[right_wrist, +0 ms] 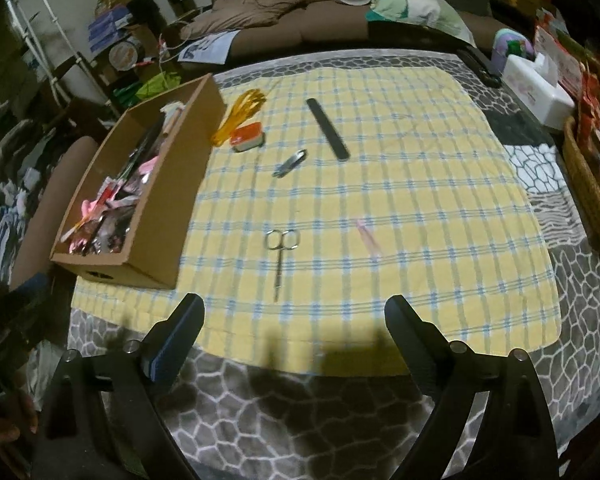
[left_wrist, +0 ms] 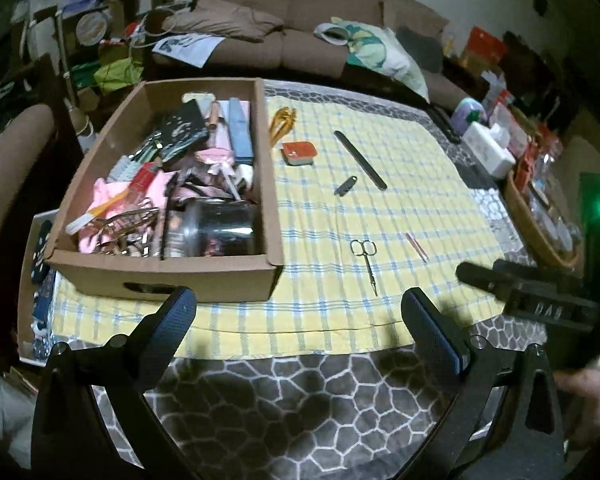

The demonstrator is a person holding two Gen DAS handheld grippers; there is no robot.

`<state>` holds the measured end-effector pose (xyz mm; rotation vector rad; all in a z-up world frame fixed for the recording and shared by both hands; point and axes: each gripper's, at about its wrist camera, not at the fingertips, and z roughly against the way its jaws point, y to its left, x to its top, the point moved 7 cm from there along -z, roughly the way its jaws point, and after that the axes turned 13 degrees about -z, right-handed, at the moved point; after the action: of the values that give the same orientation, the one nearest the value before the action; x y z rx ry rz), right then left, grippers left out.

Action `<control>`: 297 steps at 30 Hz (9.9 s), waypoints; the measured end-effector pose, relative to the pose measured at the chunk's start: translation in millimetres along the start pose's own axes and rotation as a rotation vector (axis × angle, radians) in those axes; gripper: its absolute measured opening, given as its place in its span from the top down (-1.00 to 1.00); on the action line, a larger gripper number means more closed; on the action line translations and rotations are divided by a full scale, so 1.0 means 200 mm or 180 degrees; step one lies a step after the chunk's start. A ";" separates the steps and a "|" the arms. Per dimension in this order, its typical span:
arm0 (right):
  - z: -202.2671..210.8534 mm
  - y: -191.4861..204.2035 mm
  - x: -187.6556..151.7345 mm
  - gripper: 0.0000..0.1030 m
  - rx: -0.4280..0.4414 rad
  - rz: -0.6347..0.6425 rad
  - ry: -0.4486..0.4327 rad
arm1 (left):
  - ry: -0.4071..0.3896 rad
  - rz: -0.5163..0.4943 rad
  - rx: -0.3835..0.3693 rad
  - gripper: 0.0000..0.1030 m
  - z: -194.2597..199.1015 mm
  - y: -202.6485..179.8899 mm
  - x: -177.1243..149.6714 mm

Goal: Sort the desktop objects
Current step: 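Move both tools over the cloth toward the pink tweezers and black file, then close the right tool on the pink tweezers lying on the cloth, then grasp the long black nail file with the left tool while the right tool holds the tweezers, then carry the black file and pink tweezers over the box with both tools, then open both tools to drop the file and tweezers into the box, then grasp the orange tin on the cloth with the right tool, then lift the orange tin with the right tool while the left tool grasps the metal nail clipper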

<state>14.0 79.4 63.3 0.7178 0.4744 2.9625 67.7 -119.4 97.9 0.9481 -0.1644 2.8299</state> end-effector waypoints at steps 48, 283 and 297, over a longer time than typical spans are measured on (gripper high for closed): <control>-0.53 -0.41 0.39 -0.05 0.0269 -0.0341 0.0109 | 0.0232 -0.0460 -0.0050 0.66 -0.99 -0.37 0.11; -0.25 -0.38 0.68 -0.04 0.0779 -0.0585 -0.0276 | 0.0699 -0.1210 0.0169 0.03 -1.32 -0.42 0.68; -0.26 -0.42 0.70 -0.04 0.0902 -0.0667 -0.0242 | 0.0710 -0.0912 -0.0091 0.76 -1.42 -0.35 0.63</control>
<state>-136.1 162.2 54.2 0.7479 0.9150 2.6913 -185.5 5.5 -47.2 0.5892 -0.0384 2.6325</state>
